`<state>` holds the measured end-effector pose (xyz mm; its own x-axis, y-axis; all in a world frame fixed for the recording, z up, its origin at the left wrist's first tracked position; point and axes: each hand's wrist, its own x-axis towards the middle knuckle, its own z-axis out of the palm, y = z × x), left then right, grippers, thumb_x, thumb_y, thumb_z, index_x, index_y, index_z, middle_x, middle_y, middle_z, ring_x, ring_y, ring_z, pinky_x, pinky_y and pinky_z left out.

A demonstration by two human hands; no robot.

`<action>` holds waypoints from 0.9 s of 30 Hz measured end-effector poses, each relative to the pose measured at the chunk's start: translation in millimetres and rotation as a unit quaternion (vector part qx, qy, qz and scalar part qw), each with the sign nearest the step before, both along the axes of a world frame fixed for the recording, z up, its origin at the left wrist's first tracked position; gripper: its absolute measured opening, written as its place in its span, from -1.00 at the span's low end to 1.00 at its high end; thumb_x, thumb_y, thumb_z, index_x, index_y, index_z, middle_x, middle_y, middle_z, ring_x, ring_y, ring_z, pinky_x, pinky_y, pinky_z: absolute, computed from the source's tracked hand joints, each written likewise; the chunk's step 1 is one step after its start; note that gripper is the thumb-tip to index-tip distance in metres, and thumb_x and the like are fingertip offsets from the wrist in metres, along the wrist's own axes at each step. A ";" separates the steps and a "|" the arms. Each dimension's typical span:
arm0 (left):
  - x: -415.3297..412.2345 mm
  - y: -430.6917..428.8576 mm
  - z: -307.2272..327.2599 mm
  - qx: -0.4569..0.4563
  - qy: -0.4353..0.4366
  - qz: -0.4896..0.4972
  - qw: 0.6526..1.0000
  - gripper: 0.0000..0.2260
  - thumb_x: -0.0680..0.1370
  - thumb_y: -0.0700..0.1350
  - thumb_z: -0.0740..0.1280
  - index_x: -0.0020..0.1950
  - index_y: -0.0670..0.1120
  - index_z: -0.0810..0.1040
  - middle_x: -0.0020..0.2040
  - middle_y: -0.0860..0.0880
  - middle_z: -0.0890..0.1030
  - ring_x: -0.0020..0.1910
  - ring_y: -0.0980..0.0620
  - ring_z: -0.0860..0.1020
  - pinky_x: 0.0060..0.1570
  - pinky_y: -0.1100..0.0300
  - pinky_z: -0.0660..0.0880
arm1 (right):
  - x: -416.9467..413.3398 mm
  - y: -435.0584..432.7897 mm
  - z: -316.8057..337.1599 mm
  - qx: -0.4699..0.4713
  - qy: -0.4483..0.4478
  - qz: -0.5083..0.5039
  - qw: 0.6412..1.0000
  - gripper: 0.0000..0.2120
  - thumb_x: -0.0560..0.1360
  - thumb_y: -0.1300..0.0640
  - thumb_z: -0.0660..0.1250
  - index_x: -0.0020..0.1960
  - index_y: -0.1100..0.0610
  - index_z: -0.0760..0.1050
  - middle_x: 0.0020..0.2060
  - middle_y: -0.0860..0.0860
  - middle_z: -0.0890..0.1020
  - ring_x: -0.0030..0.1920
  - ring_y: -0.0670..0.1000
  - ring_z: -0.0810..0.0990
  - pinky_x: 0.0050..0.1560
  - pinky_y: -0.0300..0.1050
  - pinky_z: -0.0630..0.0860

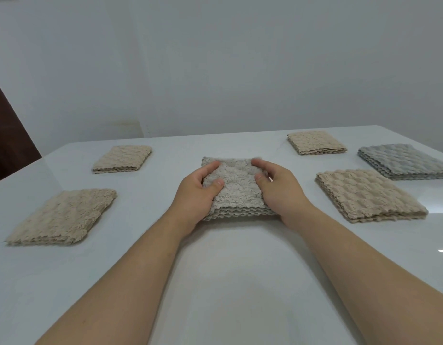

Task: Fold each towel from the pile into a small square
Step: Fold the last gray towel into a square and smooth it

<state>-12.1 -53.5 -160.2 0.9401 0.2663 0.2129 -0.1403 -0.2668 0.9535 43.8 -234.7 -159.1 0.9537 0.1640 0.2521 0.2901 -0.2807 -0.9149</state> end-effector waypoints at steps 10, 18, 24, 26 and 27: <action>5.2 2.3 -3.3 -0.002 0.014 0.006 1.000 -0.42 0.59 -0.16 0.42 0.58 -0.03 0.32 0.56 0.10 0.33 0.48 0.11 0.39 0.49 0.03 0.34 | 1.3 -1.1 -3.3 0.037 0.064 0.008 0.997 -0.57 0.68 0.22 0.21 0.53 -0.01 0.38 -0.26 -0.23 0.37 -0.56 -0.27 0.37 -0.48 -0.43 0.28; -10.1 6.6 25.6 0.016 0.030 -0.015 0.999 -0.42 0.61 -0.20 0.39 0.60 -0.06 0.29 0.55 0.06 0.35 0.31 0.19 0.49 0.29 0.27 0.48 | -22.8 11.3 17.0 -0.105 -0.006 -0.014 0.994 -0.54 0.69 0.15 0.16 0.58 -0.02 0.30 0.09 -0.09 0.50 -0.23 -0.19 0.44 -0.12 -0.32 0.42; -21.7 103.6 78.1 0.089 0.036 0.009 0.995 -0.43 0.60 -0.15 0.41 0.59 -0.01 0.32 0.59 0.08 0.29 0.31 0.09 0.54 0.02 0.37 0.54 | -33.8 107.7 66.1 -0.169 -0.041 -0.009 0.985 -0.56 0.69 0.17 0.12 0.57 0.05 0.30 0.37 0.08 0.53 0.25 0.14 0.56 0.17 -0.13 0.49; -31.8 151.6 83.9 0.112 0.050 0.040 0.992 -0.45 0.60 -0.15 0.41 0.57 -0.02 0.35 0.57 0.03 0.34 0.42 -0.17 0.44 0.31 0.04 0.47 | -39.6 160.4 73.6 -0.195 -0.044 0.002 0.980 -0.56 0.67 0.22 0.11 0.54 0.12 0.33 0.35 0.14 0.54 0.30 0.18 0.51 0.22 -0.10 0.43; -37.2 177.4 85.0 0.123 0.061 0.054 0.989 -0.46 0.60 -0.16 0.41 0.57 -0.02 0.36 0.56 0.01 0.36 0.42 -0.18 0.44 0.36 0.01 0.42 | -42.3 188.5 75.4 -0.202 -0.042 0.010 0.979 -0.57 0.65 0.25 0.11 0.51 0.16 0.36 0.33 0.16 0.55 0.30 0.19 0.52 0.22 -0.10 0.43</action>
<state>-49.4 123.9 -75.2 0.9315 0.3211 0.1706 0.0135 -0.4994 0.8662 1.6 -46.2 -83.7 0.9282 0.2842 0.2404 0.3683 -0.6077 -0.7037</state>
